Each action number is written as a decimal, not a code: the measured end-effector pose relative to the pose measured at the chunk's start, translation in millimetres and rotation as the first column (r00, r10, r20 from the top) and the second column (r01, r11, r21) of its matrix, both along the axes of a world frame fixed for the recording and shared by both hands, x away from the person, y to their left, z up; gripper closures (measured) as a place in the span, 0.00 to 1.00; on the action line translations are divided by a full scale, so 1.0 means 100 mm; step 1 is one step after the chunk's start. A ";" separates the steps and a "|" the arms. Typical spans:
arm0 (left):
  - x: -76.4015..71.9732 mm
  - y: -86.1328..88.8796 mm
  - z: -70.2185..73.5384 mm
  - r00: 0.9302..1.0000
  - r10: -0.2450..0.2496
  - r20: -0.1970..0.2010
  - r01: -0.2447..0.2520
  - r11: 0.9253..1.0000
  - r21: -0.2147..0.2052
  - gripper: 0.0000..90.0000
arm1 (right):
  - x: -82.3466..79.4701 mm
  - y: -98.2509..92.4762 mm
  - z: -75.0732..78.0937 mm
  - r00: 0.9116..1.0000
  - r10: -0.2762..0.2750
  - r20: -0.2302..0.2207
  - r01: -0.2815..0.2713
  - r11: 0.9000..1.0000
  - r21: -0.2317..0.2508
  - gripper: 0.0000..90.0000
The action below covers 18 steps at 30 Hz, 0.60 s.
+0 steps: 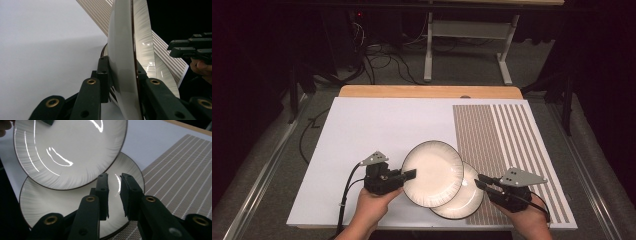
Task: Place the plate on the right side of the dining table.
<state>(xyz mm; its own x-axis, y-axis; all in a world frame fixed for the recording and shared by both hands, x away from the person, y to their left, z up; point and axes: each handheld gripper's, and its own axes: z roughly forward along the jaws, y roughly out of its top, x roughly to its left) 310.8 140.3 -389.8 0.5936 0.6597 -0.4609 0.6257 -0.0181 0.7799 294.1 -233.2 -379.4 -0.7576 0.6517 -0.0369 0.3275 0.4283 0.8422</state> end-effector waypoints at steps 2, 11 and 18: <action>0.00 0.02 0.01 1.000 0.000 0.007 0.000 1.000 -0.007 0.84 | 0.00 -0.03 0.01 1.000 -0.011 0.018 0.011 1.000 0.005 0.80; -0.04 0.06 0.07 0.996 0.001 0.087 0.000 1.000 -0.019 0.87 | 0.00 -0.20 0.09 0.996 -0.070 0.063 0.068 0.997 0.040 0.68; -0.07 0.12 0.12 0.985 0.018 0.169 -0.017 1.000 -0.005 0.88 | -0.01 -0.27 0.14 0.988 -0.116 0.103 0.110 0.992 0.070 0.54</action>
